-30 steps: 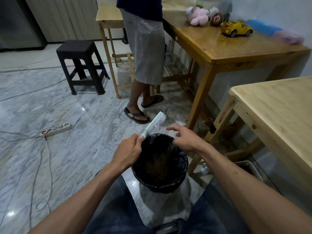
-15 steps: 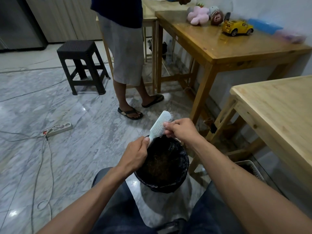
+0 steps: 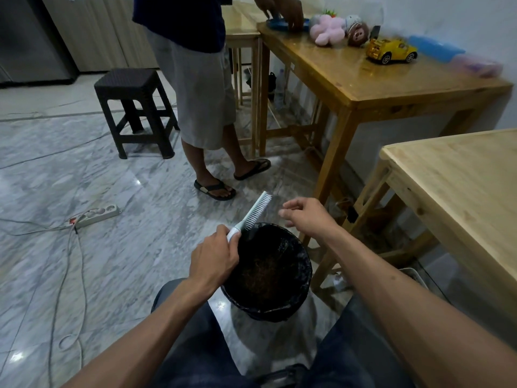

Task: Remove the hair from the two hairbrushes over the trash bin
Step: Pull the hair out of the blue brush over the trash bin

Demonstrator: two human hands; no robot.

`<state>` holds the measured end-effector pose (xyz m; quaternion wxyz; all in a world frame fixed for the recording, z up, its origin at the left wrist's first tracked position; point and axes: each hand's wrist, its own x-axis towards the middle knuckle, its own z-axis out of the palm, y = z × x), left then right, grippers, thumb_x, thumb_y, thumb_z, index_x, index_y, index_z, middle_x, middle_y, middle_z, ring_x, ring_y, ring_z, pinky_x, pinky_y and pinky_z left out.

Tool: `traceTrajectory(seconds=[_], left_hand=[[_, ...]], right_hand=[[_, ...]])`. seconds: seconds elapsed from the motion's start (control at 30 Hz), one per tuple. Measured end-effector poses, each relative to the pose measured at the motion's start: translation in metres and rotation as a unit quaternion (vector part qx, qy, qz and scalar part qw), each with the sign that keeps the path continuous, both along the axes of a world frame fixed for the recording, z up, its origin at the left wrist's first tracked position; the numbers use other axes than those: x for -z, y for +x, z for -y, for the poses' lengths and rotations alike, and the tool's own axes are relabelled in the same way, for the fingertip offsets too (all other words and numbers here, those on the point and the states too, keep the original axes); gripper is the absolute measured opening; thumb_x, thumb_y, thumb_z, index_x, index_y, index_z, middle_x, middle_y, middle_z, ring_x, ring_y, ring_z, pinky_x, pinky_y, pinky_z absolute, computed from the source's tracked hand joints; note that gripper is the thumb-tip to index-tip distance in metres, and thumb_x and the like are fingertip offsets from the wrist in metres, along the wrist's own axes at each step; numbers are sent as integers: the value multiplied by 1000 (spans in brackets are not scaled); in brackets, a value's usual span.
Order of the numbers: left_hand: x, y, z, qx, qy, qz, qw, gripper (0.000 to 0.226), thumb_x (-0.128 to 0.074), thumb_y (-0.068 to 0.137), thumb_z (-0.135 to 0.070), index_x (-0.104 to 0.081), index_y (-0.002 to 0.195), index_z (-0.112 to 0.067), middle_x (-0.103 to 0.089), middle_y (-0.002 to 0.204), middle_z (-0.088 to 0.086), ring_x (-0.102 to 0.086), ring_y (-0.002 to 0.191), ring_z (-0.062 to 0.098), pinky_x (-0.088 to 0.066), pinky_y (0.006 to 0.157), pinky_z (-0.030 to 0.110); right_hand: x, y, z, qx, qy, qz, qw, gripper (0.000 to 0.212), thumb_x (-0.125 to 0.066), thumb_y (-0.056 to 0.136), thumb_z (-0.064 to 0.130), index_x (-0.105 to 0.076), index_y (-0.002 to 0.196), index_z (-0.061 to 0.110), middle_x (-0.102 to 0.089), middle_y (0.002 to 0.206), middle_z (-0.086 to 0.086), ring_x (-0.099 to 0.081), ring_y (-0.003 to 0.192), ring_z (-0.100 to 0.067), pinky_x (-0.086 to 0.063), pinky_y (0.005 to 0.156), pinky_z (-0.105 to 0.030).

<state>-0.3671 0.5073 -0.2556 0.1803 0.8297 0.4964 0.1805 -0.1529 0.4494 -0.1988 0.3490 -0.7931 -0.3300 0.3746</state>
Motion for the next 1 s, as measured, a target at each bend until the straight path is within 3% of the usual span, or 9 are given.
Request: traceTrajectory(seconds=[0.1, 0.27, 0.4, 0.5, 0.6, 0.7, 0.8, 0.9, 1.0], left_hand=[[-5, 5, 8, 24, 25, 23, 999, 27, -47, 99, -44, -52, 97, -18, -53, 73, -7, -58, 64, 24, -36, 54, 34], [-6, 7, 18, 38, 75, 53, 995, 25, -56, 97, -38, -52, 91, -14, -55, 67, -2, -53, 50, 24, -34, 44, 32], [-6, 11, 22, 30, 71, 58, 995, 28, -54, 98, -38, -48, 89, -13, -50, 64, -3, -51, 49, 27, -34, 44, 33], [-3, 14, 24, 12, 5, 63, 998, 31, -46, 100, -43, -49, 90, -14, -53, 65, -2, -52, 58, 26, -37, 53, 36], [-1, 21, 25, -3, -59, 96, 994, 39, -45, 100, -43, -58, 84, -10, -62, 66, 6, -58, 65, 28, -39, 59, 37], [-5, 22, 16, -36, -157, 137, 977, 51, -41, 101, -39, -59, 69, -4, -64, 59, 15, -62, 59, 32, -50, 61, 42], [-7, 14, 9, -31, -271, 182, 945, 58, -37, 102, -38, -61, 74, 7, -64, 57, 26, -59, 45, 33, -55, 50, 43], [-12, 9, 12, -21, -349, 227, 909, 54, -36, 104, -39, -61, 89, 7, -61, 57, 15, -52, 39, 26, -45, 39, 32], [-19, 12, 16, -1, -365, 245, 898, 49, -36, 105, -40, -62, 92, 0, -60, 57, 7, -49, 38, 21, -39, 37, 26]], right_hand=[[3, -14, -2, 18, 24, -50, 998, 35, -78, 88, 47, -76, 99, 14, -78, 96, 0, -74, 81, -13, -54, 74, -26], [5, -29, -9, 130, 72, -215, 965, 11, -79, 90, 17, -76, 96, 9, -75, 83, -4, -68, 71, -13, -57, 84, -33], [10, -31, -13, 168, 83, -187, 964, 5, -80, 87, 11, -81, 86, 6, -75, 71, -8, -64, 54, -10, -57, 70, -27], [12, -27, -11, 140, 57, -73, 986, 18, -79, 82, 17, -80, 69, 5, -77, 68, -10, -67, 62, -16, -60, 75, -34], [8, -23, -10, 113, 45, -5, 993, 24, -76, 86, 22, -80, 70, 5, -76, 66, -7, -65, 59, -14, -55, 66, -31], [8, -12, -9, 125, 65, -20, 990, 25, -75, 88, 20, -80, 69, 6, -77, 70, -5, -68, 62, -13, -58, 73, -30], [13, 5, -4, 117, 52, -27, 991, 27, -72, 91, 22, -80, 71, 7, -77, 69, -1, -72, 66, -14, -61, 79, -32], [12, 9, -3, 87, 24, -18, 996, 43, -58, 100, 38, -80, 77, 9, -81, 80, -2, -76, 85, -19, -57, 97, -42], [0, -2, -2, 56, 15, -60, 996, 39, -52, 102, 51, -70, 105, 17, -77, 105, -6, -75, 94, -20, -58, 94, -40]])
